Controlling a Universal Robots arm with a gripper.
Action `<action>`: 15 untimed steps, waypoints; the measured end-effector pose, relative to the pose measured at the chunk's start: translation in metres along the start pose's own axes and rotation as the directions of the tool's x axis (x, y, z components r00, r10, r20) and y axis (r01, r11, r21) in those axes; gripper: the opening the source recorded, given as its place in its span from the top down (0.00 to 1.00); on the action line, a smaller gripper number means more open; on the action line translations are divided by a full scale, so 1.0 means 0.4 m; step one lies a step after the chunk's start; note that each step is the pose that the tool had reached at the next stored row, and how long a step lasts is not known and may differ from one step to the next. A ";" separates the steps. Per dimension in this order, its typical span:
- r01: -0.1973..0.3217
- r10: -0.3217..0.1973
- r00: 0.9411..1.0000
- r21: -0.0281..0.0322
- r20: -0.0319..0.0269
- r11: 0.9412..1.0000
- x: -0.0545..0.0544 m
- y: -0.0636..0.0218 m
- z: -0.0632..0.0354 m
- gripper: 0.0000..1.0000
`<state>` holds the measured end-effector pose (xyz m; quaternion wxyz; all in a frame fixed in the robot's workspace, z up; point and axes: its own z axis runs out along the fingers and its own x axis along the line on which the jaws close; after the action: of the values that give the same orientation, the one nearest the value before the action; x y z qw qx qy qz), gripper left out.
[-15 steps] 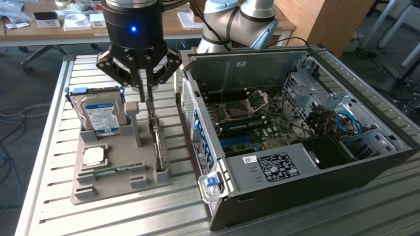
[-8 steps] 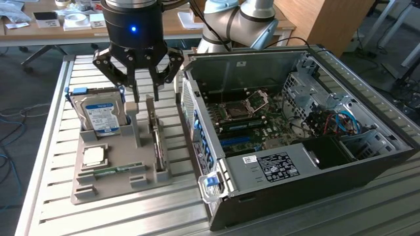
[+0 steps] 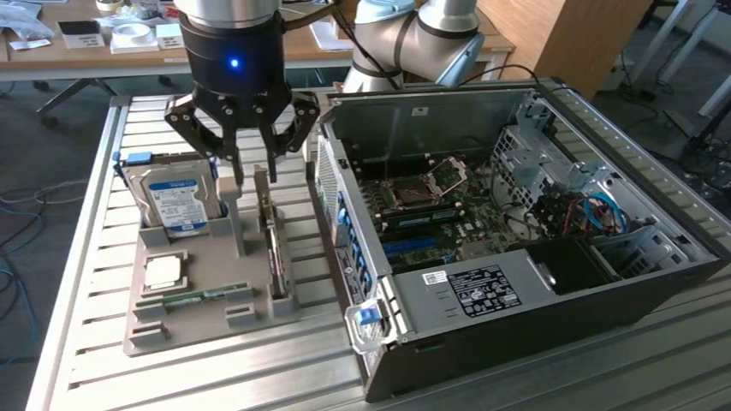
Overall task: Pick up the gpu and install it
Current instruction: 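Pick up the gpu and move the gpu toward the slot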
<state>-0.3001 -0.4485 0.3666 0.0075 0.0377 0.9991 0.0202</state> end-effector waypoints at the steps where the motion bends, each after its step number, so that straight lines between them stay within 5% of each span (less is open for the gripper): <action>1: 0.000 0.000 1.000 0.000 0.000 1.000 0.000 0.000 0.005 0.59; 15: 0.000 0.000 1.000 0.000 0.000 1.000 0.001 -0.002 0.059 0.59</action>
<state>-0.3001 -0.4485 0.3431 0.0075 0.0377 0.9991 0.0203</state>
